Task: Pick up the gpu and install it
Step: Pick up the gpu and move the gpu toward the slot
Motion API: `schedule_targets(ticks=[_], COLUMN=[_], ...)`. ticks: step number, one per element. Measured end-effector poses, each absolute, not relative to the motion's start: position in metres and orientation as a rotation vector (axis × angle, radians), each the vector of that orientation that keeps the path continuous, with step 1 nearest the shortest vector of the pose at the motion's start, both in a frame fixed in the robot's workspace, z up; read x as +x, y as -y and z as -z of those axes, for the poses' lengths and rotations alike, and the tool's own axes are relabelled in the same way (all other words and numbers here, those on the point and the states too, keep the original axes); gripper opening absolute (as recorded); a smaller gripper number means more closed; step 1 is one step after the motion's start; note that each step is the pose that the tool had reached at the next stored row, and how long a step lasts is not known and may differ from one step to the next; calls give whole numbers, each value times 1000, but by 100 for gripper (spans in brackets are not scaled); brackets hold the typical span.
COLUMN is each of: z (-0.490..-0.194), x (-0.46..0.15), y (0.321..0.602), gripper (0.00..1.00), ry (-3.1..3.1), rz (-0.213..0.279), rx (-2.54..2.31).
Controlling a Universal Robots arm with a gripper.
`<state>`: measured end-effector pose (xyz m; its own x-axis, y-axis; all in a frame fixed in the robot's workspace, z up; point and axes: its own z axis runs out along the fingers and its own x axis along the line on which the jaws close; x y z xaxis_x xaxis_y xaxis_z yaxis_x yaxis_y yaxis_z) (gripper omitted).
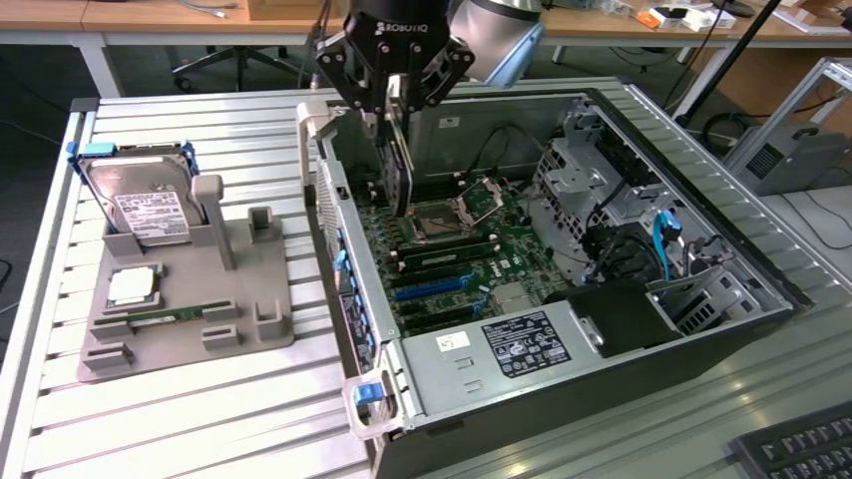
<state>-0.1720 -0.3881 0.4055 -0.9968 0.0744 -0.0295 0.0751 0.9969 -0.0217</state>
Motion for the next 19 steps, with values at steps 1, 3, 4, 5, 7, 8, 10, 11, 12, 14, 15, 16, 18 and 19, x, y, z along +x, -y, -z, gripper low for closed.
schedule_targets(ticks=[1, 3, 4, 5, 7, 8, 10, 11, 12, 14, 15, 16, 18, 19], z=[-405, -405, -404, -404, -404, -403, -403, -403, -403, -403, -402, -402, -402, -402], x=[-171, -170, -170, -169, -168, -168, -167, -167, -166, -166, -165, -165, -164, -164], y=[388, 388, 388, 388, 388, 388, 388, 388, 388, 388, 388, 388, 388, 388], gripper=[27, 27, 27, 27, 27, 27, 27, 27, 27, 27, 27, 27, 27, 27], ry=[-3110, -3110, -3110, -3110, -3110, -3110, -3110, -3110, -3110, -3110, -3110, -3110, -3110, -3110], rz=[36, 37, 37, 37, 38, 38, 39, 39, 39, 40, 40, 41, 41, 41], rx=[116, 116, 116, 116, 116, 116, 116, 116, 116, 117, 116, 116, 116, 116])
